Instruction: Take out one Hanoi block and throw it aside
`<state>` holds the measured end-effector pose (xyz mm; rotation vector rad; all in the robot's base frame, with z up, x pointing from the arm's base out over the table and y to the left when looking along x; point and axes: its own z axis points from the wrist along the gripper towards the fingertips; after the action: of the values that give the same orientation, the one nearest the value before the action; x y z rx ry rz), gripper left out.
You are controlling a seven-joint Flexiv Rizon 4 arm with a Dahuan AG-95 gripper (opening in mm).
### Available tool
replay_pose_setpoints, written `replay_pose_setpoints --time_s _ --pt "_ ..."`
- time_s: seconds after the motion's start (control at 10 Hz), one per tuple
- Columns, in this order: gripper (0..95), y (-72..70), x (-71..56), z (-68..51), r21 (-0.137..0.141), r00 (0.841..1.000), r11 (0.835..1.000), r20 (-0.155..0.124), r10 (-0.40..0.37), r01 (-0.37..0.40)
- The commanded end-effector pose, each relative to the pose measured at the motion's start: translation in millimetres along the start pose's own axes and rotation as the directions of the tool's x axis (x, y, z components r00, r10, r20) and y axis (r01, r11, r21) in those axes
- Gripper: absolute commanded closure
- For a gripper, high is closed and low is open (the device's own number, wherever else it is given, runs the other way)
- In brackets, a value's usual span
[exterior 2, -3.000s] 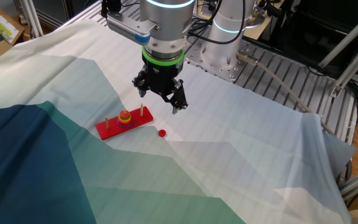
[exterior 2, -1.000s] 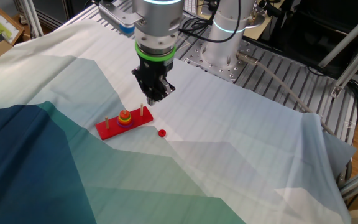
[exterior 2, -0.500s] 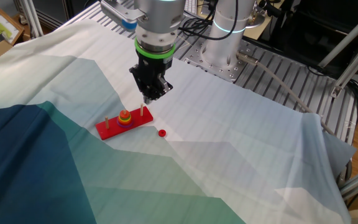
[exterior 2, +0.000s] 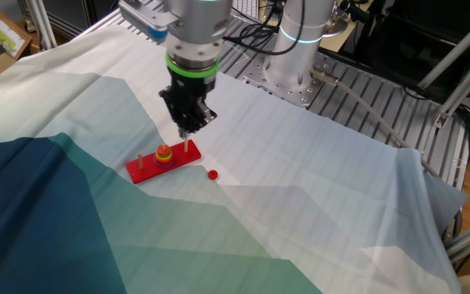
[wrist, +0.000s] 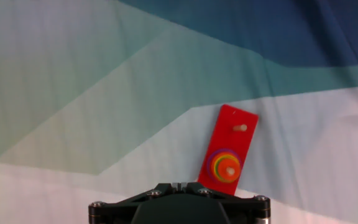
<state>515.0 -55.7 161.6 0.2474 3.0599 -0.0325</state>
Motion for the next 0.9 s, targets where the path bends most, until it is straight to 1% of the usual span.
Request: replay_pose_setpoints --time_s 0.1,0.3,0.5,0.6,0.7,0.8,0.9 --pt "95.0 0.8 -0.9 -0.4 -0.007 1.000 1.000 -0.017 0.013 -0.013" --pt "95.0 1.3 -0.6 1.8 -0.008 0.999 1.000 -0.035 0.017 -0.018" --pt "95.0 1.9 0.0 4.2 -0.007 0.999 1.000 -0.036 0.025 -0.025" --pt "95.0 2.5 0.7 6.0 -0.010 0.999 1.000 -0.048 0.023 -0.024" --pt "95.0 3.2 1.9 7.3 -0.020 0.998 0.999 -0.050 0.026 -0.027" --pt "95.0 3.6 2.2 8.4 -0.026 0.999 0.999 -0.044 0.031 -0.033" --pt "95.0 3.6 2.2 8.4 -0.026 0.999 0.999 -0.042 0.034 -0.035"
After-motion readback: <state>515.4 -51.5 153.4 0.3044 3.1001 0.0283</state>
